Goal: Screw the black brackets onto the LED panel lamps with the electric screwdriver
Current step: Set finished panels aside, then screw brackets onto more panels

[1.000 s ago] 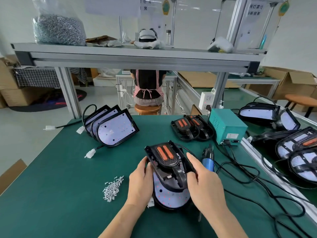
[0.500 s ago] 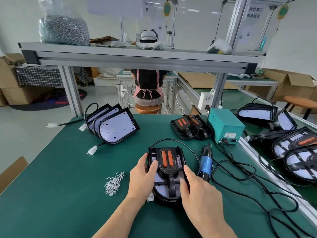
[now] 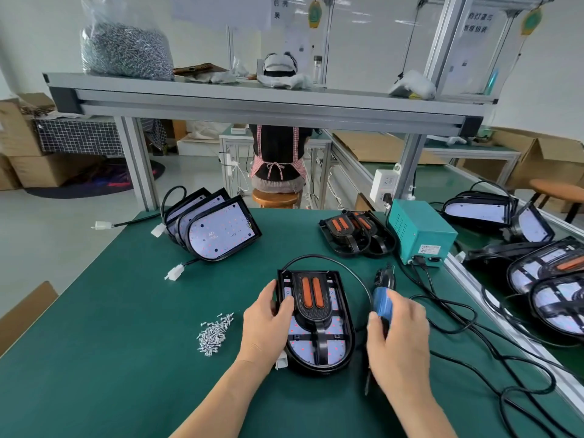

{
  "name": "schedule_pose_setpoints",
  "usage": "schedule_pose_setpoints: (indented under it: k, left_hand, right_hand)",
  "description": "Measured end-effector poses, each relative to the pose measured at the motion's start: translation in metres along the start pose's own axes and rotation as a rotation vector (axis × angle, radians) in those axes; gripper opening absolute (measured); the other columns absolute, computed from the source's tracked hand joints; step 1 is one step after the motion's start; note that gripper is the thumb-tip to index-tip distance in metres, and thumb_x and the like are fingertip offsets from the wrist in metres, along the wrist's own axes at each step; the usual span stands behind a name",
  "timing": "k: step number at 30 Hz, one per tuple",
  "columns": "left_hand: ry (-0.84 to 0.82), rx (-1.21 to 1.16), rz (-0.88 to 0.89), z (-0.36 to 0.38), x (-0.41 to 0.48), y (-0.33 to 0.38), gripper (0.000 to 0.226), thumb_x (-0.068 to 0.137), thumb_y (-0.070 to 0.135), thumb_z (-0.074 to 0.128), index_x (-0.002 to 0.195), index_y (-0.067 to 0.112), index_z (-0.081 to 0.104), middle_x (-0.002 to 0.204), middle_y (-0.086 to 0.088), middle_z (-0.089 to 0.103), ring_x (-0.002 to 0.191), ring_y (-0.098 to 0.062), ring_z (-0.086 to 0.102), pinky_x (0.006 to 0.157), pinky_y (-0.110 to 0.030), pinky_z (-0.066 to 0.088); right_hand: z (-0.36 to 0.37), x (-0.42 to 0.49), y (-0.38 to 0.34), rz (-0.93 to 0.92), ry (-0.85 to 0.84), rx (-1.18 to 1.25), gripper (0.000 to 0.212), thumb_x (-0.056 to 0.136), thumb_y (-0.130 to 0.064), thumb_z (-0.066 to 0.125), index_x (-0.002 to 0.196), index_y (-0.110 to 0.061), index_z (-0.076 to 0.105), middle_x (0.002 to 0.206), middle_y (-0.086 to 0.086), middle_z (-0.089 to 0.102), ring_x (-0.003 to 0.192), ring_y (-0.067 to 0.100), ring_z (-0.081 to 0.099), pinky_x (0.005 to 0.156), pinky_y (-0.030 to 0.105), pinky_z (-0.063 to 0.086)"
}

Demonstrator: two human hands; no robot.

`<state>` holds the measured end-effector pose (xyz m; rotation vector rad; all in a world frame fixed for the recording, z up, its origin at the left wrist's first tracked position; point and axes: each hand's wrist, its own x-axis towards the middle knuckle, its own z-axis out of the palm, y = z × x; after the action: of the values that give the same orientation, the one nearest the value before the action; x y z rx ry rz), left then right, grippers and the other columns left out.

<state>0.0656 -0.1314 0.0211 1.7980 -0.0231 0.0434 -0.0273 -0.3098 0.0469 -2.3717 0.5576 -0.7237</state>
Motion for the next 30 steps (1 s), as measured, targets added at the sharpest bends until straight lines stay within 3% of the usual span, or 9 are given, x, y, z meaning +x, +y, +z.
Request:
schedule_pose_setpoints:
  k: [4, 7, 12, 16, 18, 21, 23, 25, 30]
  left_hand:
    - [0.060, 0.063, 0.073, 0.000, -0.004, 0.005, 0.029, 0.096, 0.031, 0.060, 0.122, 0.021, 0.066, 0.103, 0.002, 0.062, 0.099, -0.022, 0.060, 0.084, -0.023, 0.045]
    - [0.068, 0.082, 0.106, 0.000, -0.006, 0.008, 0.023, 0.096, 0.028, 0.060, 0.116, 0.022, 0.068, 0.107, 0.009, 0.049, 0.102, -0.012, 0.054, 0.084, -0.019, 0.036]
    - [0.069, 0.077, 0.107, -0.001, -0.009, 0.011, 0.030, 0.094, 0.027, 0.061, 0.080, 0.054, 0.058, 0.092, 0.008, 0.060, 0.090, -0.007, 0.059, 0.077, -0.017, 0.043]
    - [0.065, 0.092, 0.097, 0.000, -0.007, 0.011, 0.027, 0.092, 0.024, 0.060, 0.081, 0.048, 0.062, 0.090, 0.006, 0.066, 0.089, -0.009, 0.061, 0.075, -0.015, 0.043]
    - [0.058, 0.089, 0.098, -0.001, -0.007, 0.011, 0.020, 0.092, 0.023, 0.059, 0.085, 0.040, 0.067, 0.089, 0.004, 0.069, 0.089, -0.015, 0.062, 0.079, -0.023, 0.049]
    - [0.050, 0.074, 0.088, -0.001, -0.008, 0.011, 0.013, 0.091, 0.021, 0.058, 0.091, 0.024, 0.070, 0.088, -0.001, 0.070, 0.089, -0.021, 0.063, 0.087, -0.038, 0.052]
    - [0.051, 0.077, 0.085, -0.002, -0.009, 0.012, 0.014, 0.091, 0.021, 0.057, 0.093, 0.023, 0.071, 0.090, -0.001, 0.070, 0.090, -0.021, 0.063, 0.088, -0.038, 0.052]
    - [0.041, 0.075, 0.087, -0.002, -0.011, 0.014, 0.015, 0.092, 0.021, 0.057, 0.095, 0.025, 0.071, 0.091, 0.000, 0.070, 0.090, -0.020, 0.063, 0.087, -0.037, 0.053]
    - [0.041, 0.065, 0.068, -0.004, -0.012, 0.016, 0.015, 0.095, 0.026, 0.057, 0.100, 0.030, 0.071, 0.097, 0.003, 0.066, 0.093, -0.015, 0.062, 0.084, -0.029, 0.050]
  right_hand:
    - [-0.011, 0.025, 0.011, 0.226, -0.226, -0.113, 0.064, 0.100, -0.046, 0.050, 0.151, -0.013, 0.030, 0.129, 0.011, 0.062, 0.117, 0.033, 0.059, 0.095, 0.044, 0.048]
    - [-0.012, 0.049, 0.005, 0.229, -0.343, -0.251, 0.067, 0.100, -0.050, 0.049, 0.151, -0.013, 0.026, 0.124, 0.013, 0.064, 0.113, 0.035, 0.059, 0.089, 0.042, 0.048]
    - [0.000, 0.059, -0.003, 0.231, -0.397, -0.265, 0.091, 0.095, -0.049, 0.062, 0.158, -0.013, 0.008, 0.132, 0.016, 0.057, 0.117, 0.036, 0.058, 0.092, 0.042, 0.049]
    - [-0.009, 0.060, 0.012, 0.375, -0.345, 0.073, 0.097, 0.089, -0.039, 0.072, 0.161, -0.016, 0.011, 0.140, 0.014, 0.054, 0.124, 0.034, 0.053, 0.093, 0.041, 0.043]
    - [-0.010, 0.057, 0.022, 0.442, -0.291, 0.232, 0.085, 0.089, -0.034, 0.068, 0.158, -0.016, 0.021, 0.142, 0.012, 0.053, 0.127, 0.034, 0.052, 0.098, 0.043, 0.042]
    - [-0.016, 0.058, 0.029, 0.543, -0.218, 0.597, 0.034, 0.092, -0.024, 0.057, 0.123, -0.010, 0.056, 0.099, 0.007, 0.064, 0.084, 0.025, 0.062, 0.077, 0.040, 0.052]
    - [-0.020, 0.061, 0.033, 0.621, -0.185, 0.847, 0.014, 0.094, -0.020, 0.054, 0.099, -0.009, 0.060, 0.079, 0.005, 0.062, 0.060, 0.019, 0.057, 0.056, 0.030, 0.047]
    - [-0.022, 0.062, 0.035, 0.622, -0.174, 1.036, 0.013, 0.096, -0.024, 0.057, 0.093, -0.013, 0.061, 0.070, 0.001, 0.062, 0.051, 0.013, 0.058, 0.045, 0.021, 0.046]
    - [-0.015, 0.061, 0.015, 0.595, -0.283, 1.538, 0.027, 0.096, -0.031, 0.052, 0.110, -0.009, 0.062, 0.072, 0.000, 0.052, 0.055, 0.011, 0.048, 0.041, 0.018, 0.035]
